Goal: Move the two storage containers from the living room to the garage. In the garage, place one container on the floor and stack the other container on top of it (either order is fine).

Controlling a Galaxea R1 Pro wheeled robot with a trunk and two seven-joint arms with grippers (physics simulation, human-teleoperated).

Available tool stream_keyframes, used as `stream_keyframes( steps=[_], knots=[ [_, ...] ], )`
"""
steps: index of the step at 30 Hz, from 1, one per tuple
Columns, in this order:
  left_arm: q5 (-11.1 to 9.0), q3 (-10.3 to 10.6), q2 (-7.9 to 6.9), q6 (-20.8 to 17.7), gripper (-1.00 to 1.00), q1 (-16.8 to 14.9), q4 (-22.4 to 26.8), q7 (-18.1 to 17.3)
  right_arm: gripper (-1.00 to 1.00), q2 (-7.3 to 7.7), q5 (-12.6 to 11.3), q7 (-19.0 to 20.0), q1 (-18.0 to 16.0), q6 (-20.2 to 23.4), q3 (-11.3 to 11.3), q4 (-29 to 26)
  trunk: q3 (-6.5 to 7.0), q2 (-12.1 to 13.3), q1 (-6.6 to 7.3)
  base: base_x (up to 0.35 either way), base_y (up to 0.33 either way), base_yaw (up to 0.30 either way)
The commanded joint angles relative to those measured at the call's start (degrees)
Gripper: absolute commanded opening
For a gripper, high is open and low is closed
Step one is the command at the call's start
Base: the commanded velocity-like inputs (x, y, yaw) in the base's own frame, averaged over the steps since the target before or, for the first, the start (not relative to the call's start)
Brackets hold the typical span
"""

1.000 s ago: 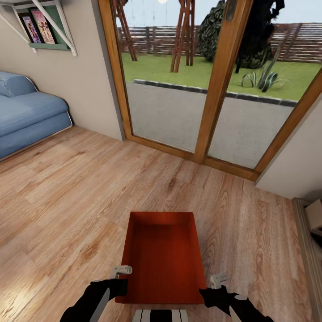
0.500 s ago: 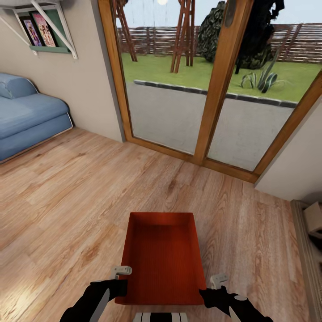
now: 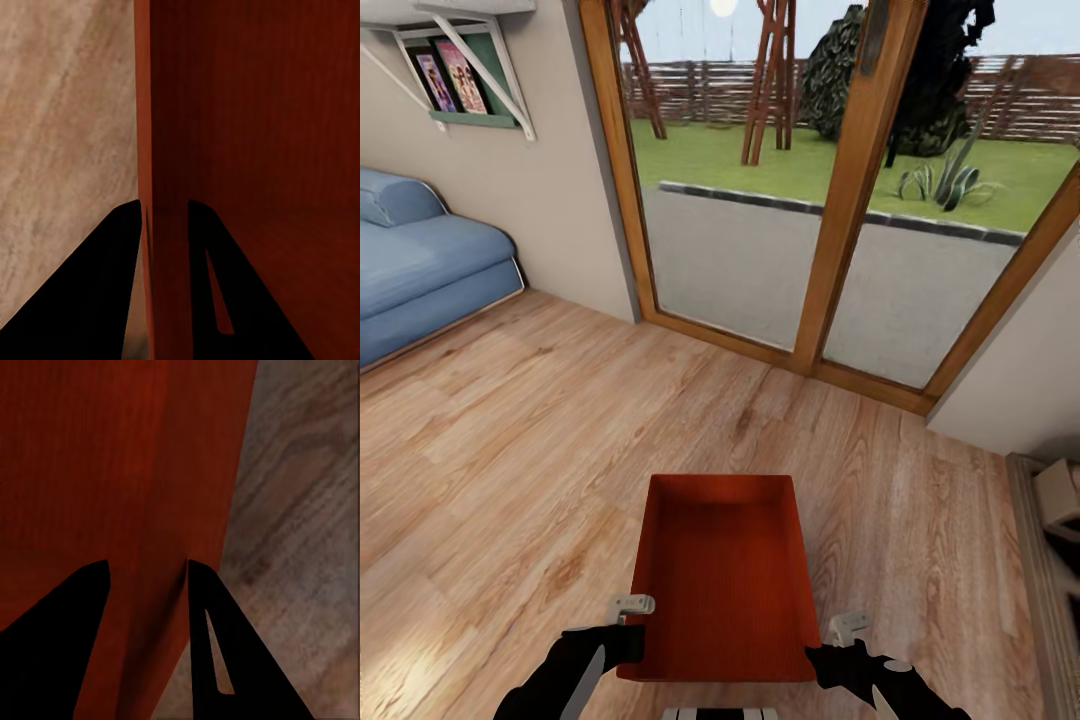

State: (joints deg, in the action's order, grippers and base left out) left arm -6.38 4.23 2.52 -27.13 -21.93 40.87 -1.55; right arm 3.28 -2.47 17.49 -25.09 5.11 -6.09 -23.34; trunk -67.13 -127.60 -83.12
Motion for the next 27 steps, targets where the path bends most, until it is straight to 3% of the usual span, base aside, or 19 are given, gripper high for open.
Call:
stream_keyframes(
  steps=[1, 27],
  knots=[
    [0.83, -0.36, 0.03, -0.30, -1.00, -0.02, 0.09, 0.32, -1.00, -1.15, -1.23, 0.26, 0.04, 0.43, -0.94, -0.19, 0.14, 0.40, 0.23, 0.000, 0.000, 0.000],
    [0.84, -0.40, -0.01, -0.29, -1.00, -0.04, 0.09, 0.40, -1.00, -1.12, -1.14, 0.23, 0.04, 0.43, -0.94, -0.22, 4.81, 10.83, 5.94, 0.000, 0.000, 0.020]
  ],
)
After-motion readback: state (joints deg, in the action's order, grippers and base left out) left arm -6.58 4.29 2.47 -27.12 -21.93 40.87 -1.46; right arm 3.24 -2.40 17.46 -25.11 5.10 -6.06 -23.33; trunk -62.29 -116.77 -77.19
